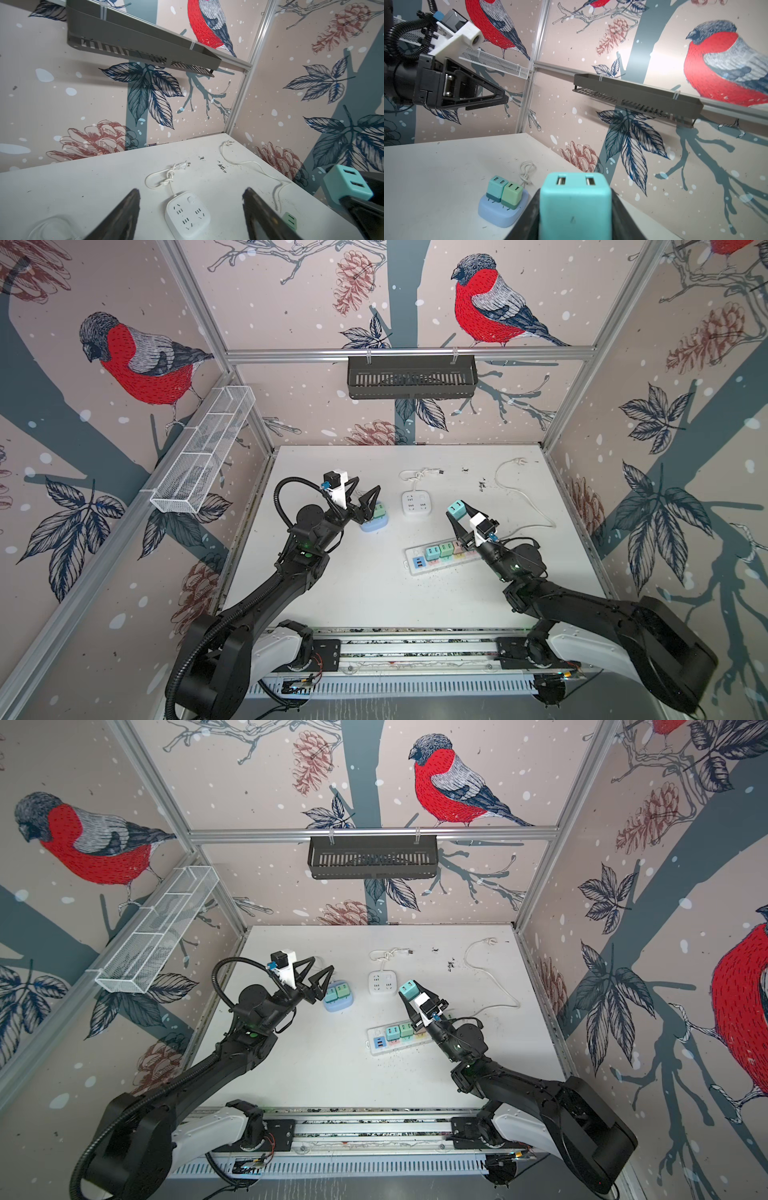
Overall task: Insert the plug
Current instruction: 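Lift the teal adapter with the right gripper while the left gripper reaches toward it, then close the left gripper on the teal adapter held by the right gripper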
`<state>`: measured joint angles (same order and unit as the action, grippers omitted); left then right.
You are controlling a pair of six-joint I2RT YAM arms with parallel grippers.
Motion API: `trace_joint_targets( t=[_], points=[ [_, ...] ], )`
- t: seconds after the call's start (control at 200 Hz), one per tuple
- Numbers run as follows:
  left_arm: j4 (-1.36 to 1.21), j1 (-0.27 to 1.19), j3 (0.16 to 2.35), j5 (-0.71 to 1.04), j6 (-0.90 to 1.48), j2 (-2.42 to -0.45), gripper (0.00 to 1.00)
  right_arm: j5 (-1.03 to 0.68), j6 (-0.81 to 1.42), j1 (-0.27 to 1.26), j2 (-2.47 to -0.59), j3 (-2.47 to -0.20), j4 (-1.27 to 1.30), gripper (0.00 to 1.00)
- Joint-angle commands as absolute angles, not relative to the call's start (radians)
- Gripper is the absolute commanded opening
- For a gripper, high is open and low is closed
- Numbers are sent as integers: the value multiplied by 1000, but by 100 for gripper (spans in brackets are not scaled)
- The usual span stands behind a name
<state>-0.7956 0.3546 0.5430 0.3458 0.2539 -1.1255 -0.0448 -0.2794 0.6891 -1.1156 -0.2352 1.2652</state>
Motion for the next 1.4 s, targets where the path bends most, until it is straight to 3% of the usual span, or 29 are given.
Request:
trace_joint_targets(
  t=[0.0, 0.125, 0.27, 0.39, 0.72, 1.156, 1.396],
  points=[
    [-780, 373, 604, 501, 201, -1140, 78, -40, -352, 692, -1115, -230, 1366, 8],
    [-627, 406, 712, 586, 142, -1178, 76, -28, -391, 691, -1129, -234, 1380, 8],
    [-502, 430, 794, 629, 100, -1193, 75, -130, -462, 687, -1178, -186, 1511, 12],
    [-414, 457, 842, 627, 66, -1203, 74, -128, -484, 687, -1194, -178, 1574, 5],
    [-155, 653, 992, 465, -114, -1307, 70, -125, -637, 737, -1220, -187, 1519, 5],
    [-79, 760, 1043, 443, -183, -1341, 68, -43, -706, 738, -1249, -202, 1482, 5],
    [-61, 780, 1068, 485, -188, -1362, 68, -93, -721, 754, -1249, -206, 1498, 5]
  ],
)
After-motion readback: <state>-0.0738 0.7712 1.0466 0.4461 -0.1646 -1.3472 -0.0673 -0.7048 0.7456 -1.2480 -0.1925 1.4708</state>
